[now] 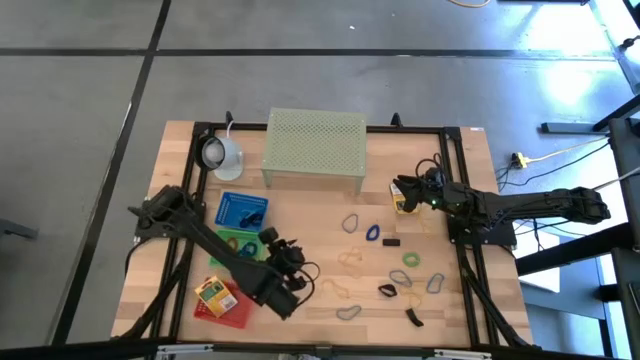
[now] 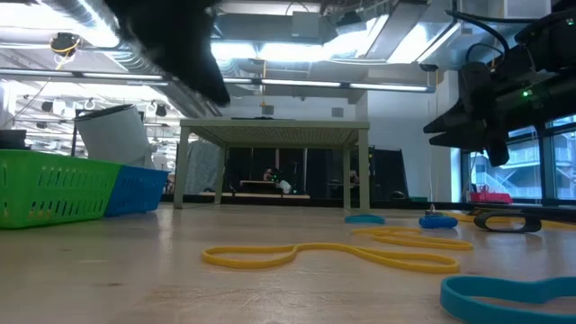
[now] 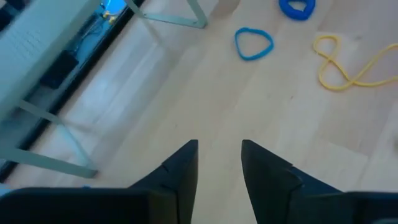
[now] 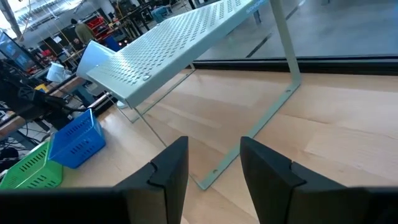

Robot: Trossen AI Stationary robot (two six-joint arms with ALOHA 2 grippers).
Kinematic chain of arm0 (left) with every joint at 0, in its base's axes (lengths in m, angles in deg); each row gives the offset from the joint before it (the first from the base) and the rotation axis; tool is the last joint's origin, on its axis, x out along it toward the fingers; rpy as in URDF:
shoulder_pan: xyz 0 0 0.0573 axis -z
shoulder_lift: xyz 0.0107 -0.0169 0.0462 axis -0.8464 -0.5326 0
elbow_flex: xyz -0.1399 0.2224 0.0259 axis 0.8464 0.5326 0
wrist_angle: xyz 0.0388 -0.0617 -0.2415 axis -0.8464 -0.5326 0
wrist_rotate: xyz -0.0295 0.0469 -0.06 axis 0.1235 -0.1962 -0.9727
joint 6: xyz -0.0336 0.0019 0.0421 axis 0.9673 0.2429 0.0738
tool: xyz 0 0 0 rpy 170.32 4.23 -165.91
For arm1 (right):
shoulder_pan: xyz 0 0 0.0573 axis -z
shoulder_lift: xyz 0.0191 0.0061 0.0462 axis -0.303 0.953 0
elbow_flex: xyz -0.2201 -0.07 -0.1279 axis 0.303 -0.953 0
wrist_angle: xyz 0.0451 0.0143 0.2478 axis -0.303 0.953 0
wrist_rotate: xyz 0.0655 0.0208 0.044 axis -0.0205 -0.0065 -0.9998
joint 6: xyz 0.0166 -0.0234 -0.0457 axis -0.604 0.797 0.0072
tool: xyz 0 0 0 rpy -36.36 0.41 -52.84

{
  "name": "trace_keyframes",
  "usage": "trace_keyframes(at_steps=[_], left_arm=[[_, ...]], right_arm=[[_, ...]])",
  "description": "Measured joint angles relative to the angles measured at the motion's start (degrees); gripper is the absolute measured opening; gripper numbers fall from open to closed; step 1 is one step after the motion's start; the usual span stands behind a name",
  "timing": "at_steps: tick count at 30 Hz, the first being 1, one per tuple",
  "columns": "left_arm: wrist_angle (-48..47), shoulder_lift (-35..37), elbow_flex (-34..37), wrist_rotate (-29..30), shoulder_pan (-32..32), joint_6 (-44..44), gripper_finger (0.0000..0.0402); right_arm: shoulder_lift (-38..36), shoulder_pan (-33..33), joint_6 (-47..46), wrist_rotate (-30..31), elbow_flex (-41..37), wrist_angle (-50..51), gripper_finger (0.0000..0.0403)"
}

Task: Pick & Place Office Desk Supplies
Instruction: Put the blue rubber band into the blue bin

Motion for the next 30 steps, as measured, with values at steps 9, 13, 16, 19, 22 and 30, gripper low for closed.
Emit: trace_keyframes(at_steps=[9,13,16,19,22,30], left_arm=[[26.83,-0.04,9.58,-5.9,-4.21,-12.92,0.0109],[32.66,-0.04,9.56,-6.6,-7.4,-19.69,0.011],[36.11,-0.04,9.56,-9.96,-10.37,-22.89,0.0118],[39.19,-0.04,9.56,-14.46,-13.24,-26.19,0.013],[43.4,-0.04,9.56,-17.73,-15.73,-30.71,0.0146],[59.68,-4.06,9.52,-25.79,-21.18,-44.47,0.0176]], right_arm=[[0.0,0.01,0.04,0.28,0.0,0.01,0.0146],[0.0,0.02,-0.24,0.74,0.0,-0.01,0.0146],[0.0,0.02,-0.18,-1.36,0.0,-0.01,0.0146],[0.0,0.02,-0.17,-2.63,0.0,-0.01,0.0146],[0.0,0.01,-0.17,-3.03,0.0,-0.01,0.0146],[0.0,0.02,0.23,-3.03,0.0,0.0,0.0146]])
